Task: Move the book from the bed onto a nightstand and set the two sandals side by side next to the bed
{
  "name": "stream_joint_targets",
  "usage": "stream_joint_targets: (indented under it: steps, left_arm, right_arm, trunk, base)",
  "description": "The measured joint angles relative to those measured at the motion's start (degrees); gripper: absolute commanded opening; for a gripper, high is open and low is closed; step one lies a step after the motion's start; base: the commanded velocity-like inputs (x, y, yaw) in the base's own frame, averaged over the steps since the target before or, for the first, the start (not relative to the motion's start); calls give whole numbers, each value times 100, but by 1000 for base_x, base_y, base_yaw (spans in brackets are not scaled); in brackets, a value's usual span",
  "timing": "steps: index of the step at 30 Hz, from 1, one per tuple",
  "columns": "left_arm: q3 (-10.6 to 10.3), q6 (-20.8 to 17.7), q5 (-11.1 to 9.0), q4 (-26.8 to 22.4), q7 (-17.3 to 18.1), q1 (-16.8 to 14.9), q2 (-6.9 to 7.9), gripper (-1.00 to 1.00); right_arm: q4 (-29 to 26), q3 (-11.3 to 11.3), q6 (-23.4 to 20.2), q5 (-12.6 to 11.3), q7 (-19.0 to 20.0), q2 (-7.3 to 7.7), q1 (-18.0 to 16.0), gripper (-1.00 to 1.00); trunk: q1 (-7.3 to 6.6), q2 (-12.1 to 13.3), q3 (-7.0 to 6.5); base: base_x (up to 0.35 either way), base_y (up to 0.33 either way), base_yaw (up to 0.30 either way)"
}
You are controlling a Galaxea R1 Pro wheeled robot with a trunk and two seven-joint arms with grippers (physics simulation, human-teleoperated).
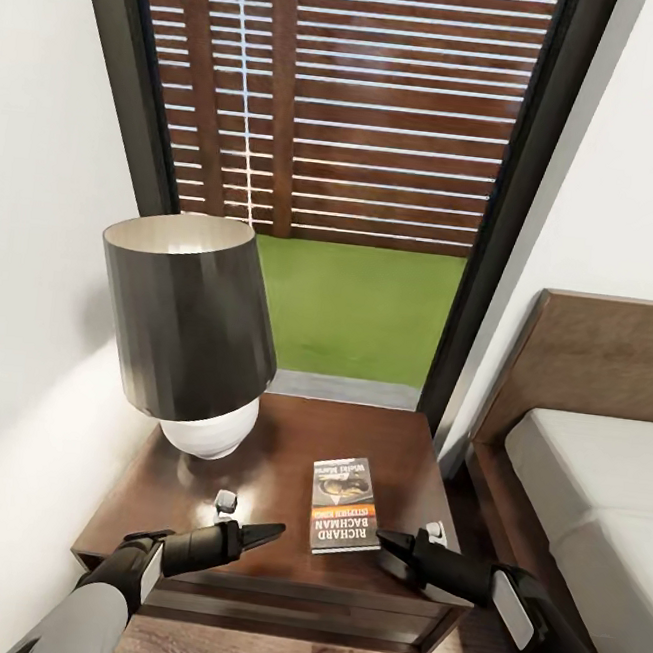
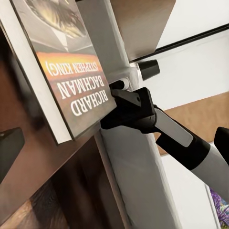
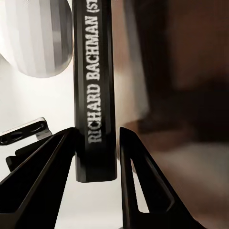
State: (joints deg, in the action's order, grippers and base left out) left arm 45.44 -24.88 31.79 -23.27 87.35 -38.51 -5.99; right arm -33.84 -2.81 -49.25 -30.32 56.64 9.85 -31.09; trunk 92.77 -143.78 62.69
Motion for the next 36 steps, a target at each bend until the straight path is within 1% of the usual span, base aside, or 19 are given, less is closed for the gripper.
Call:
stream_joint_targets:
  steps: [3,7,17,19,22,36]
  left_arm:
    - [0,0,-1,0,0,0,0,100]
    - [-6,0,0,0,0,-2,0,100]
    - [0,0,0,0,0,0,0,100]
    - [-5,0,2,0,0,-1,0,100]
    - [-6,-1,1,-1,0,1,1,100]
    - [-1,0,2,-1,0,0,1,100]
  right_arm:
    - [0,0,0,0,0,0,0,-100]
    - [1,0,6,9,-1,0,0,-100]
    - [0,0,0,0,0,0,0,-100]
    - [1,1,8,16,2,0,0,-100]
    - [-16,-23,-29,-132,82,2,-5,-100]
    - [-13,-19,-17,-123,90,1,-6,-100]
  trunk:
    - [0,0,0]
    - [11,-5,88]
    - [10,-5,89]
    - [16,-8,132]
    - [22,-13,198]
    - [22,-13,198]
  base:
    - [0,0,0]
    - [0,0,0]
    - [0,0,0]
    - [0,0,0]
    - [0,0,0]
    - [0,0,0]
